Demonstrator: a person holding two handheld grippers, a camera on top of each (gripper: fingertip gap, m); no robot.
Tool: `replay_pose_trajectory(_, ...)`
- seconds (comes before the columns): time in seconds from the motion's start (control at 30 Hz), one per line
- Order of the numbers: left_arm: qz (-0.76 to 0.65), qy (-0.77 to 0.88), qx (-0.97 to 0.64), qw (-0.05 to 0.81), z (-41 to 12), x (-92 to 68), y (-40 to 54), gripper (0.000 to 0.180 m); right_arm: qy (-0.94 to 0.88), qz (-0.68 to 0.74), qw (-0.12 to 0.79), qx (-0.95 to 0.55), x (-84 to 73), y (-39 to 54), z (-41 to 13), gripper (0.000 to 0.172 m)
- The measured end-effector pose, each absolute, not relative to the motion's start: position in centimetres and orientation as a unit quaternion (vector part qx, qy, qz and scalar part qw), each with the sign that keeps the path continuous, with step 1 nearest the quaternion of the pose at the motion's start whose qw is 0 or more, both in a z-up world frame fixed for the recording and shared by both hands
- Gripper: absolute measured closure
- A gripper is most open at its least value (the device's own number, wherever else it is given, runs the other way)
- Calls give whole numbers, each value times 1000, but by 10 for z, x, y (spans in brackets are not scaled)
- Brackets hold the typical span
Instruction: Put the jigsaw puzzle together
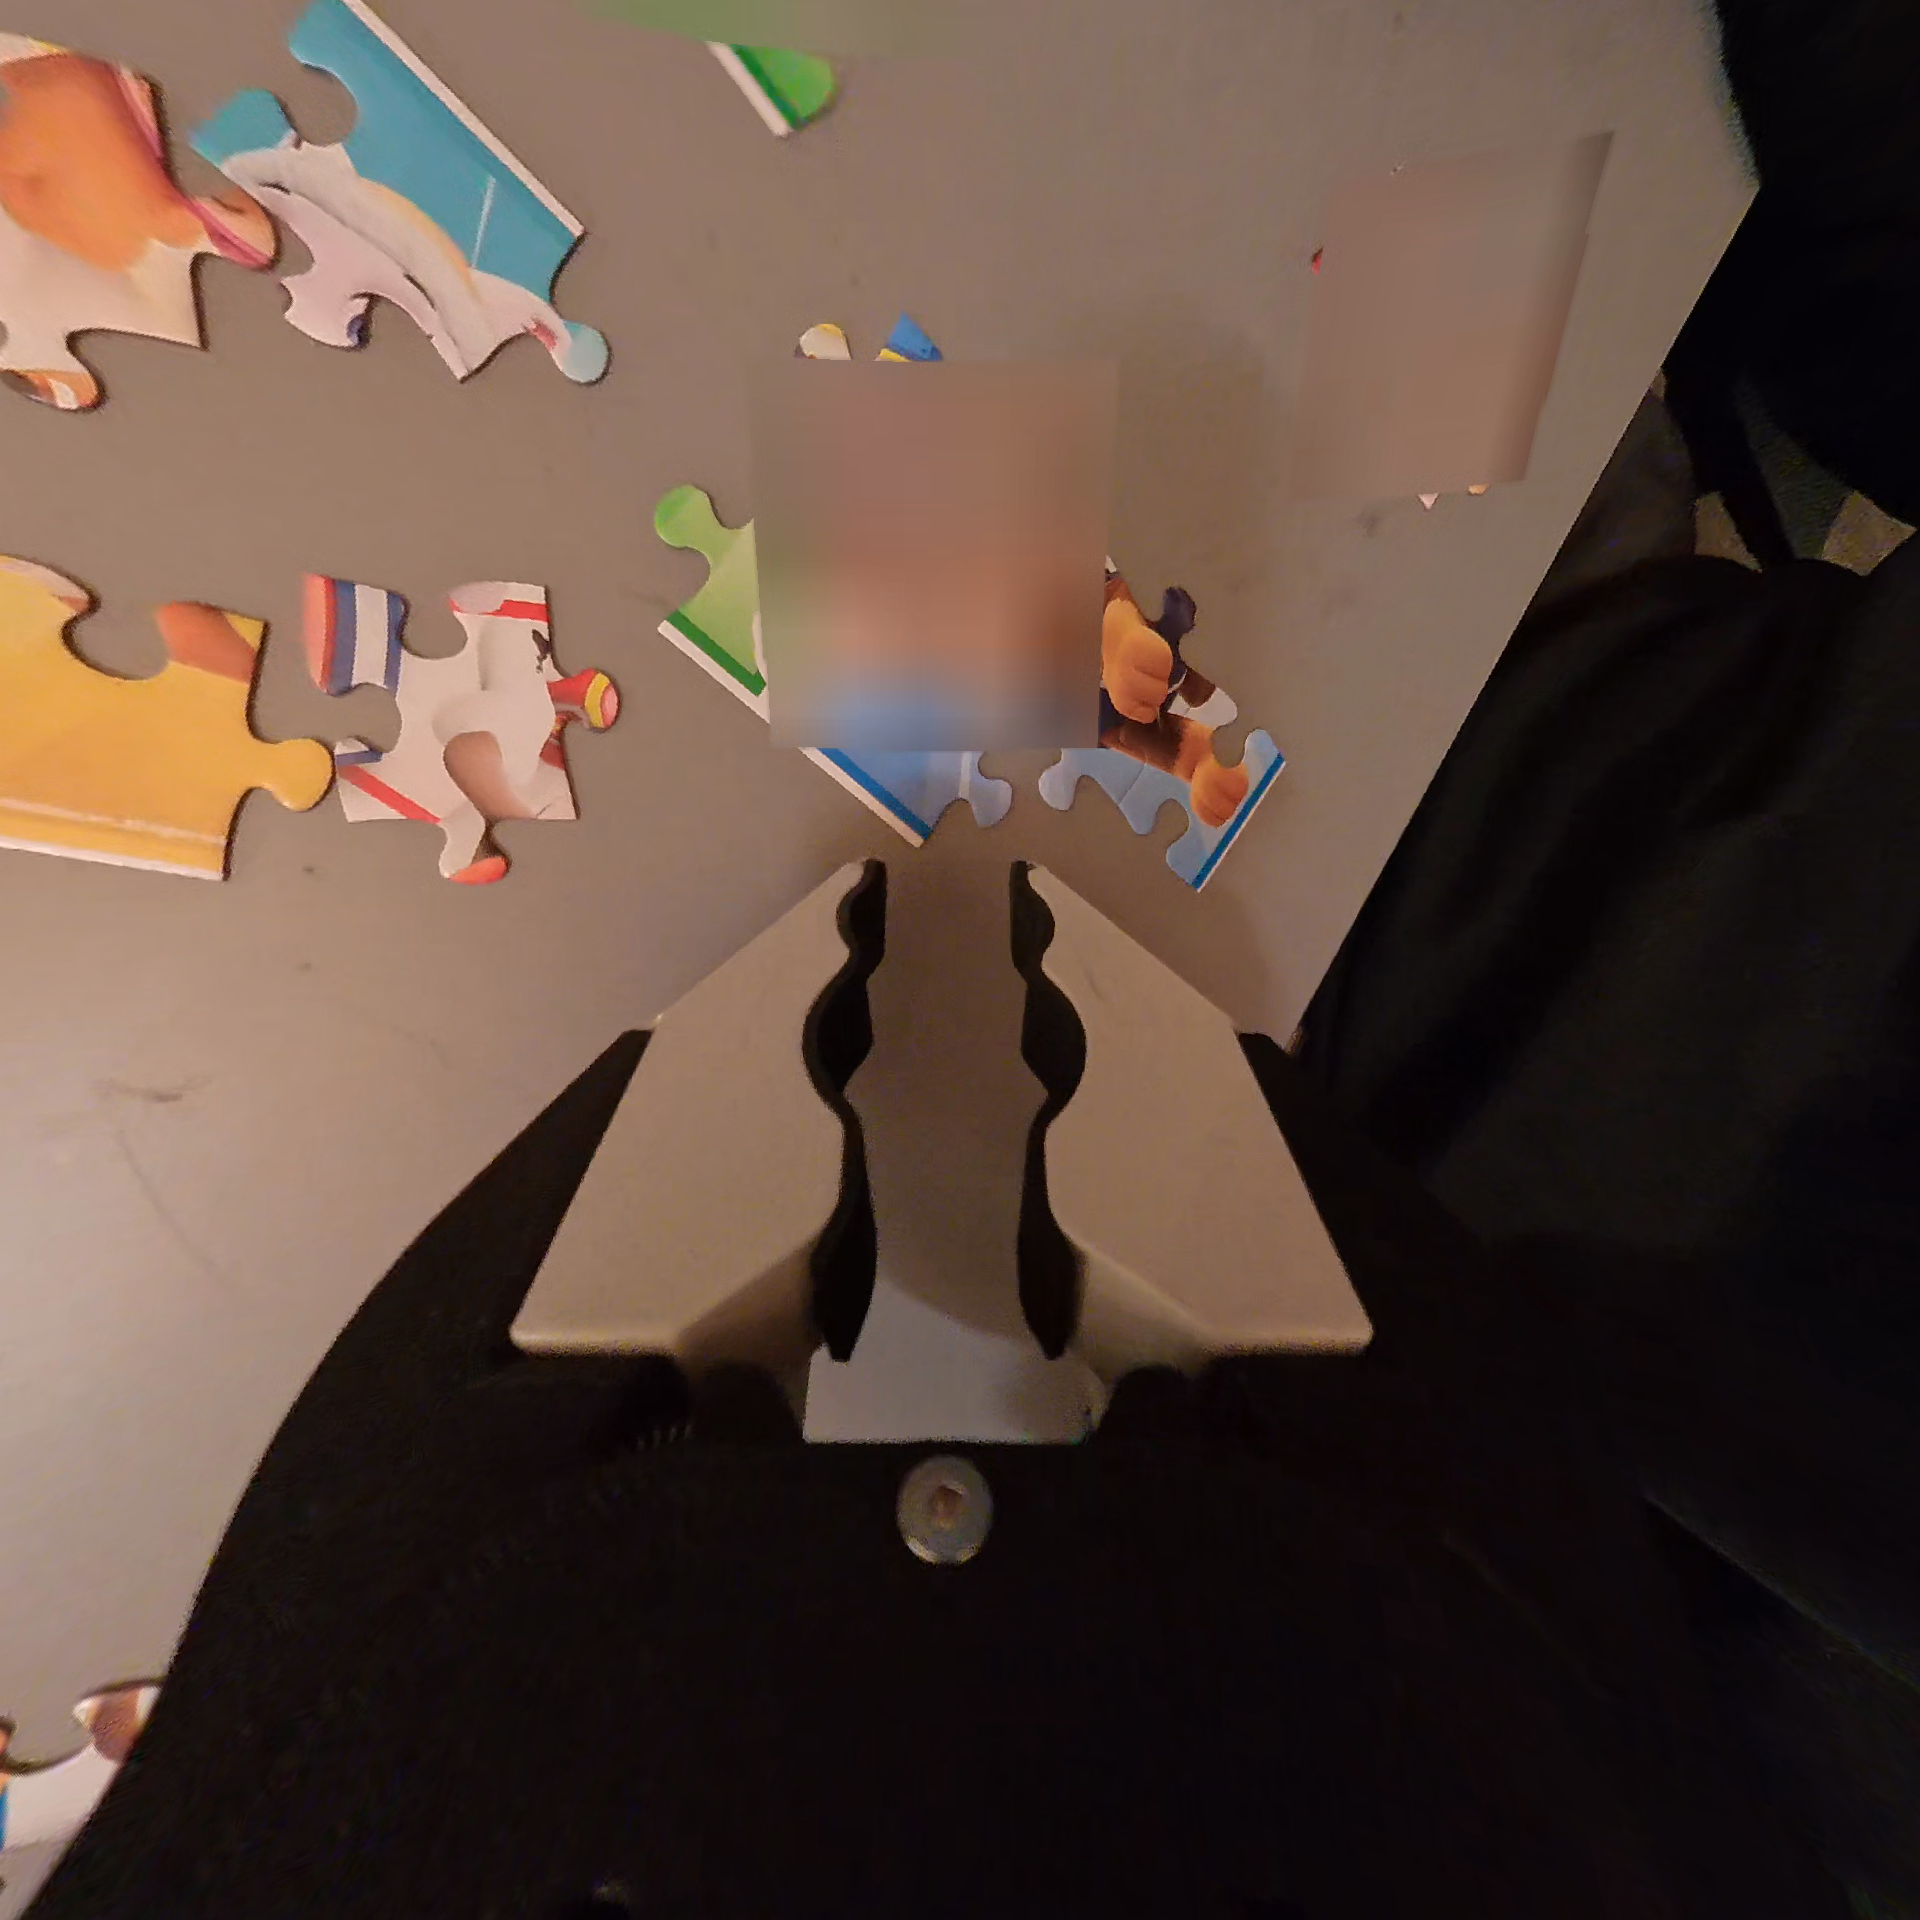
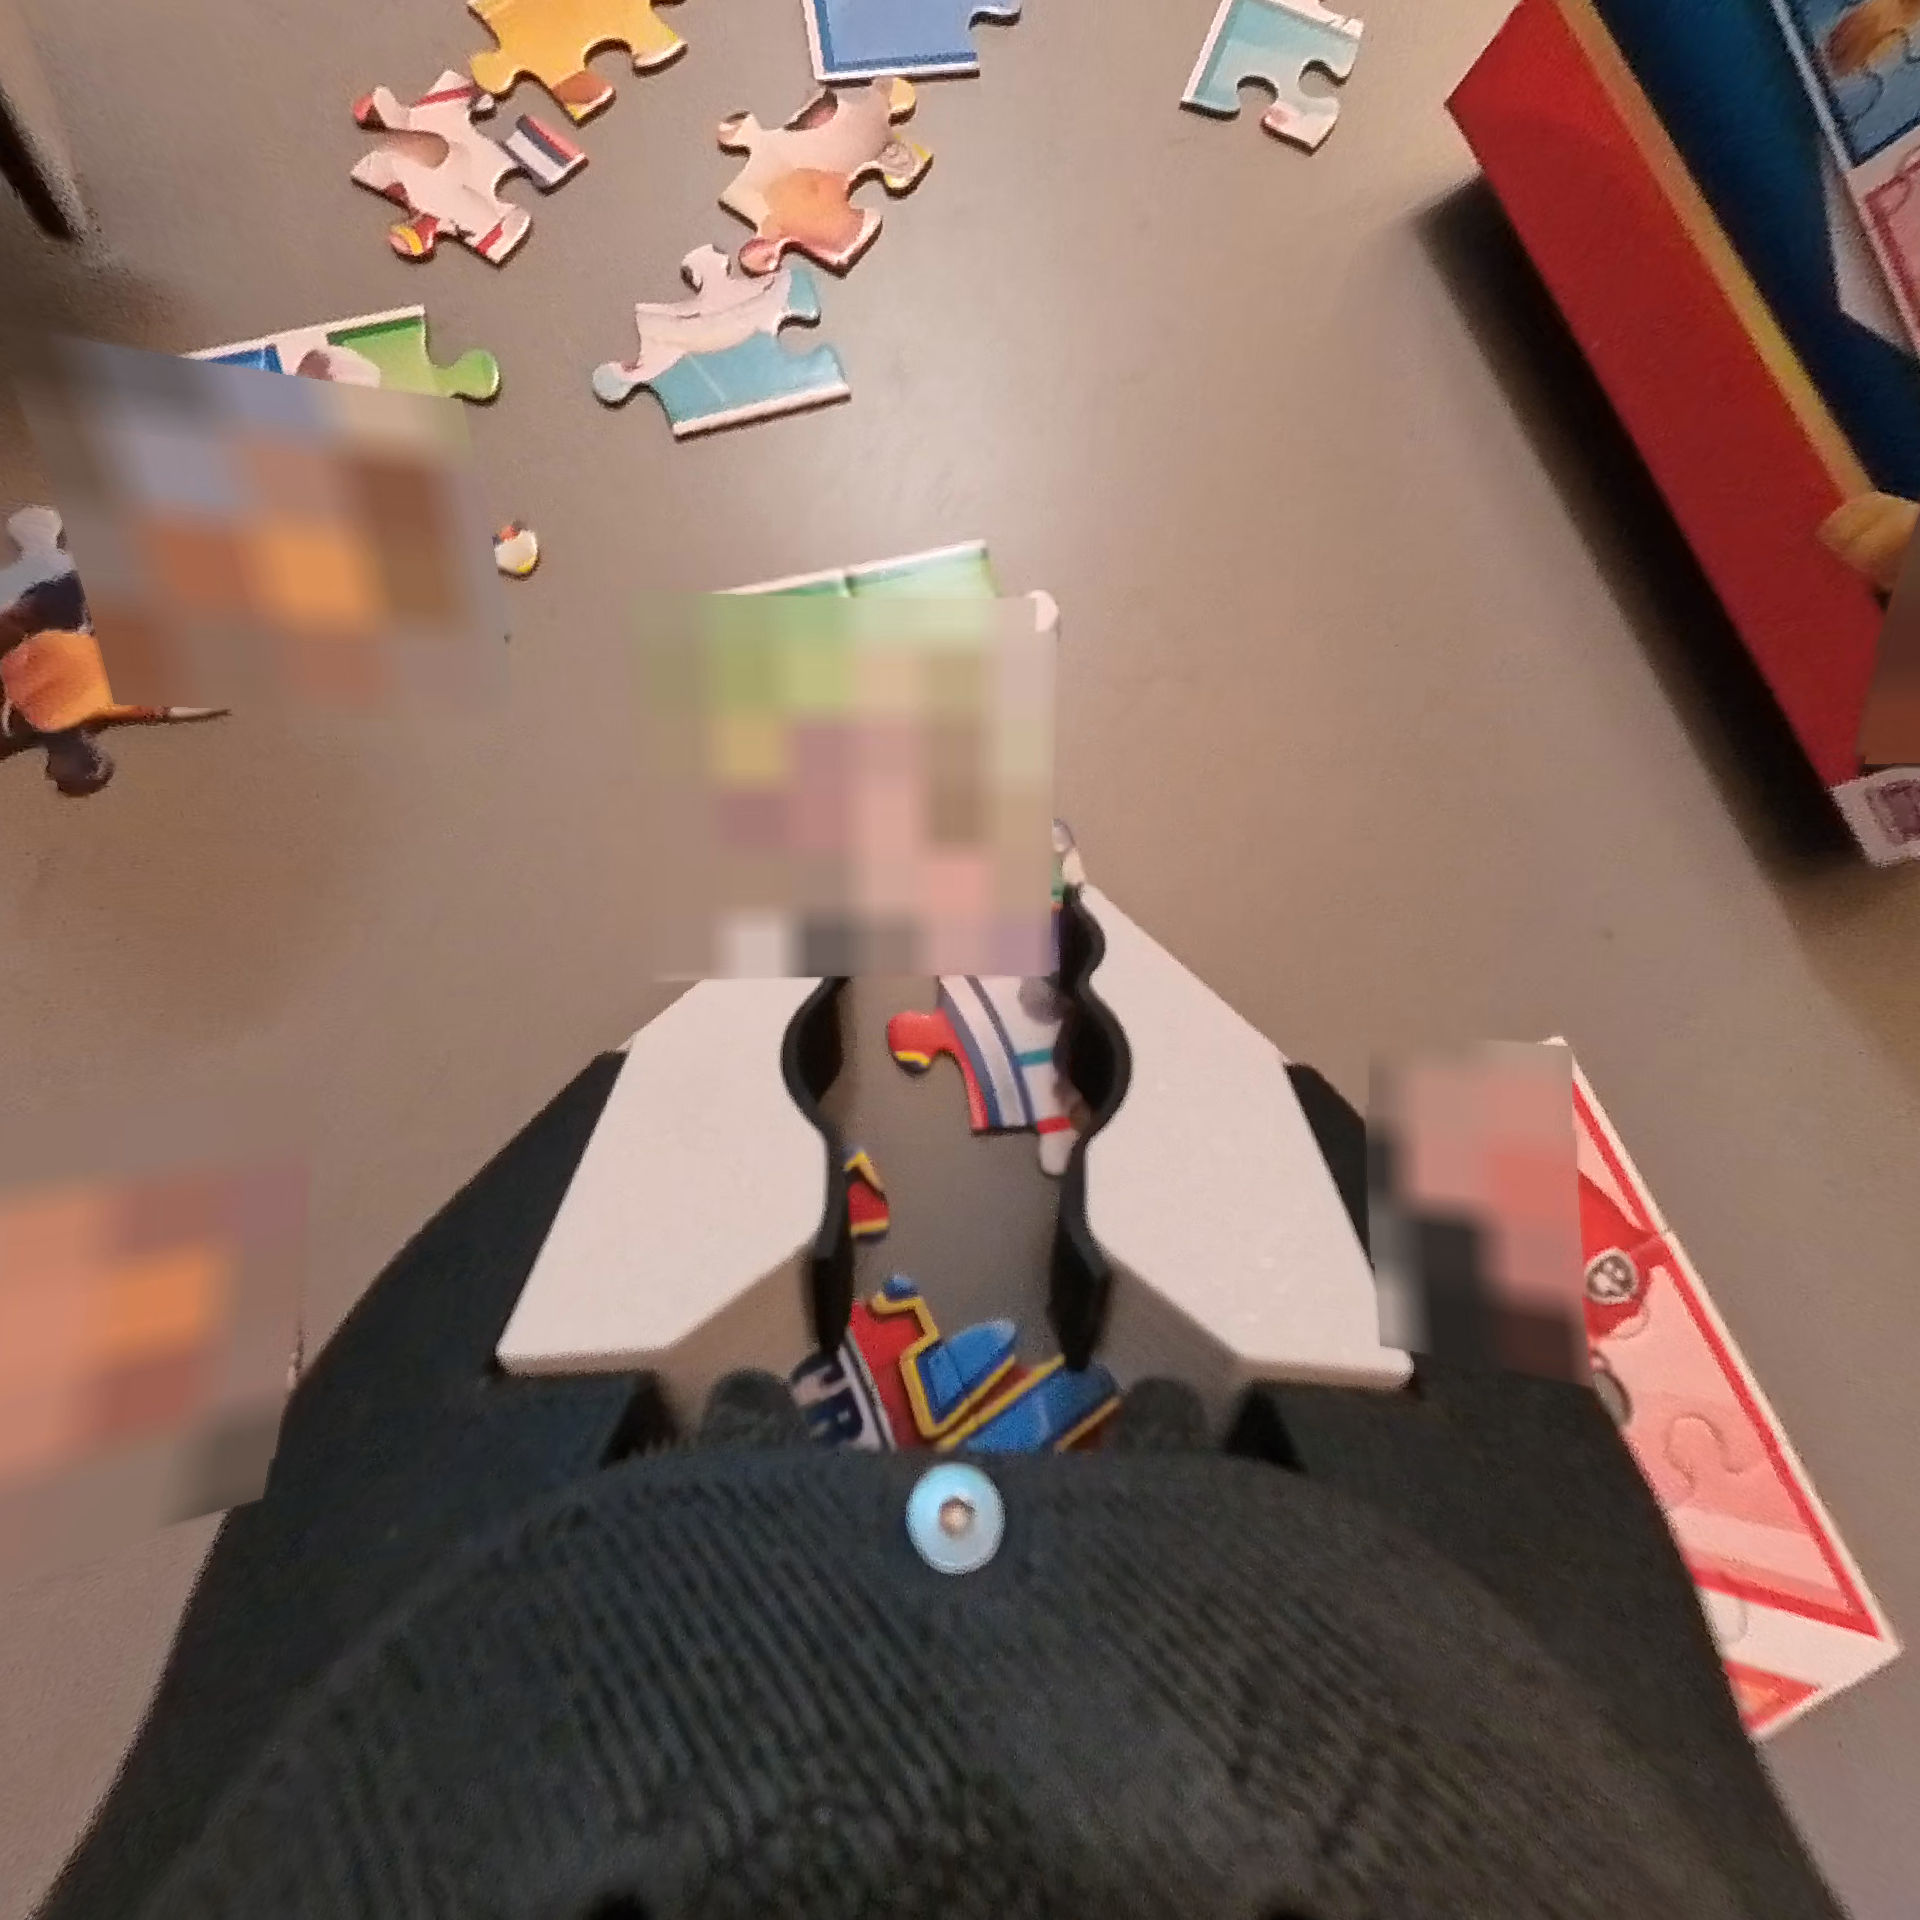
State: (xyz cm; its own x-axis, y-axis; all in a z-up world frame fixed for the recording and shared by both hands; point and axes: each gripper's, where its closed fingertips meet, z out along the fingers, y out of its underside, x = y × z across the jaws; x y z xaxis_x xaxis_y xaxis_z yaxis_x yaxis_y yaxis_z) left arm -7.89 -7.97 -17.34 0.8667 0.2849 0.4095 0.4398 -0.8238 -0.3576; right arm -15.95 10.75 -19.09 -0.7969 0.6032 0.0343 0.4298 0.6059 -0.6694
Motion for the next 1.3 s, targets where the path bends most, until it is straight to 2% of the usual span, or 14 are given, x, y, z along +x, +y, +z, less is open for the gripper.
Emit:
replay_pose_trajectory(0.47, -156, -137, -938, 278, -142, -102, -54, 159, -918, 316, 83, -225, -192, 96, -191, 134)
replay_pose_trajectory(0.87, -170, -138, -929, 298, -146, -121, -46, 157, -926, 318, 55, -197, -230, 88, -191, 135)
replay_pose_trajectory(0.97, -166, -142, -927, 303, -145, -124, -48, 157, -931, 306, 54, -190, -233, 89, -191, 141)
replay_pose_trajectory(1.1, -150, -137, -920, 335, -134, -129, -43, 157, -939, 275, 96, -182, -225, 95, -184, 132)
replay_pose_trajectory(1.3, -101, -159, -891, 413, -125, -159, -3, 151, -918, 311, 134, -208, -168, 75, -152, 129)
